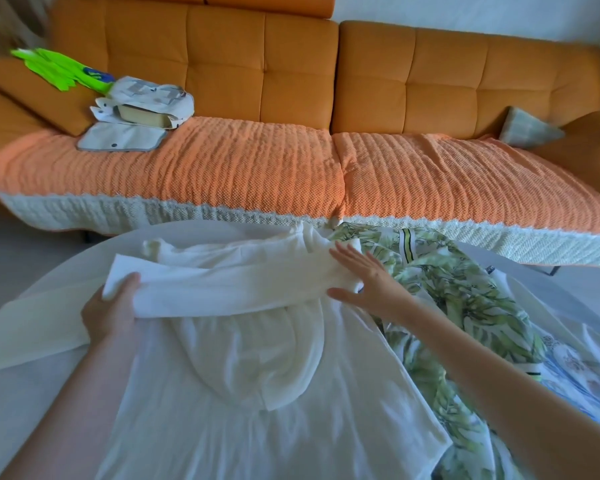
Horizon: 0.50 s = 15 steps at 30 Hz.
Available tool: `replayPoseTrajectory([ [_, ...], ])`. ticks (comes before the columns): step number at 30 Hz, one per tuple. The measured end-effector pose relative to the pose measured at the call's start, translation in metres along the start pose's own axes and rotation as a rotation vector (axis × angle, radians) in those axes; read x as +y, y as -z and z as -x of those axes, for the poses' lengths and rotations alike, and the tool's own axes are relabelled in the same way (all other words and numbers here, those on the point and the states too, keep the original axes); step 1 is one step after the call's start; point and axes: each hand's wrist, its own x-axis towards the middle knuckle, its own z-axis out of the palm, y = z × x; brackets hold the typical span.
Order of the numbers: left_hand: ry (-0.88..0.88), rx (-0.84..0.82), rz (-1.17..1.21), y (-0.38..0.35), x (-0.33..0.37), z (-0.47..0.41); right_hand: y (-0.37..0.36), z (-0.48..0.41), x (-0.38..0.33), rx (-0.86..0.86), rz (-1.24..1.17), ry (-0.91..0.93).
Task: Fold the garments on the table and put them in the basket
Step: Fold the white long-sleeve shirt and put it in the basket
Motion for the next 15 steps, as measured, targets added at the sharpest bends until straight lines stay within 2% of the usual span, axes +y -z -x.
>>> replayPoseTrajectory([
  [4, 0.027, -0.045, -0.014, 0.006, 0.0, -0.006, -0.004, 0.007, 0.008, 0.055, -0.037, -0.179],
  [9, 0.102, -0.044, 0.045, 0.001, 0.008, -0.012, -0.02, -0.003, -0.002, 0.29, -0.192, -0.395],
  [12, 0.114, -0.004, 0.105, 0.008, 0.012, -0.022, -0.018, -0.006, -0.005, 0.377, -0.16, -0.331],
  [15, 0.109, 0.028, 0.041, 0.016, 0.007, -0.026, -0.019, -0.004, -0.006, 0.226, 0.078, -0.206],
])
